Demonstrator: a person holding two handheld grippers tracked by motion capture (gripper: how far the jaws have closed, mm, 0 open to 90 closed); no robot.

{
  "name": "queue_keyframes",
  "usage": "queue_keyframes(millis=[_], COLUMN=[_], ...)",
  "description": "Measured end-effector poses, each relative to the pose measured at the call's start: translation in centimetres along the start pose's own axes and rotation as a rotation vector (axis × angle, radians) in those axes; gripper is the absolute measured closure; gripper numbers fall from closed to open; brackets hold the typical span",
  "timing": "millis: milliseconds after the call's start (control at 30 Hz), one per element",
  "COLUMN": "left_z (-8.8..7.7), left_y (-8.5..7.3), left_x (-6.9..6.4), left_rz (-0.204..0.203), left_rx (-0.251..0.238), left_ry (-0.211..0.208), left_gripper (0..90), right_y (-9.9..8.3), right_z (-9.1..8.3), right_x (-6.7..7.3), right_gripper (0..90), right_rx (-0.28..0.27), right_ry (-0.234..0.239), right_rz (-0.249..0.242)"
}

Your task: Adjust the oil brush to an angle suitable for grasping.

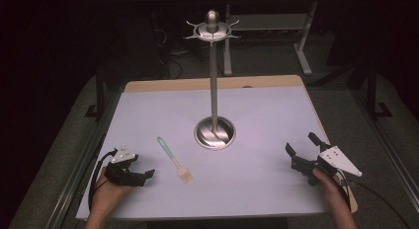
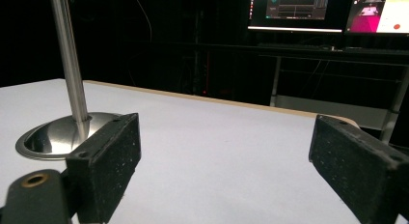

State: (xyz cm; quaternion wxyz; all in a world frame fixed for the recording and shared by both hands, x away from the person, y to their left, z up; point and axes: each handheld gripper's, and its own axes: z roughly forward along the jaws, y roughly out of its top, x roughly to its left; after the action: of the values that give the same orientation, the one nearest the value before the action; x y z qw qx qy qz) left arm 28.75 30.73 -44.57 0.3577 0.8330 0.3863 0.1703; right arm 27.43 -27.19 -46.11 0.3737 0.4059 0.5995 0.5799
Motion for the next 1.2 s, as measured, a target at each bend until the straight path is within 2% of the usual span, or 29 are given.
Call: queue_keyframes(millis=[100,233,333,467,500,633,767,933,967,1100,1133,1200], left_z=[0.0,-0.1,-0.2,-0.1,-0.1,0.2,0.3,0.5,0.6,0.9,0.9,1.0], left_y=[0.0,0.1,0.3,0.5,0.7,1.1,1.7,2.3,2.4,3.1,3.3,3.7], left_x=[0.0,-0.1,-0.1,-0.2,-0.2,-0.5,-0.5,-0.1,-0.1,-0.1,-0.1,0.0], left_rz=[-0.004,0.004,-0.015,-0.020,-0.015,-0.027,0.000,-0.003,-0.015,-0.011,-0.004,-0.014], left_rx=[-0.015,-0.007,-0.016,-0.029,-0.033,-0.044,-0.052,-0.063,-0.067,-0.075,-0.078,-0.084], left_ry=[0.002,0.003,0.012,0.023,0.014,0.021,0.032,0.039,0.037,0.048,0.052,0.055], left_gripper=[12.6,13.0,13.7,14.3,15.2,18.4,21.9,23.3,23.4,25.4,27.2,33.7], right_y=[0.0,0.0,0.0,0.0,0.0,0.0,0.0,0.0,0.0,0.0,0.0,0.0], right_z=[0.0,0.0,0.0,0.0,0.0,0.0,0.1,0.1,0.1,0.1,0.1,0.1], right_x=[0.0,0.0,0.0,0.0,0.0,0.1,0.1,0.1,0.1,0.1,0.1,0.1], right_gripper=[10.4,10.4,10.4,10.4,10.4,10.4,10.4,10.4,10.4,10.4,10.5,10.4], right_rx=[-0.003,-0.001,-0.002,-0.002,-0.002,0.001,0.001,0.007,0.006,0.005,0.006,0.006], right_ry=[0.000,0.001,0.003,0.005,0.004,-0.002,-0.005,-0.003,-0.003,-0.003,-0.003,-0.004], right_rz=[0.002,-0.001,0.001,-0.001,-0.003,-0.007,-0.017,-0.011,-0.011,-0.010,-0.009,-0.009])
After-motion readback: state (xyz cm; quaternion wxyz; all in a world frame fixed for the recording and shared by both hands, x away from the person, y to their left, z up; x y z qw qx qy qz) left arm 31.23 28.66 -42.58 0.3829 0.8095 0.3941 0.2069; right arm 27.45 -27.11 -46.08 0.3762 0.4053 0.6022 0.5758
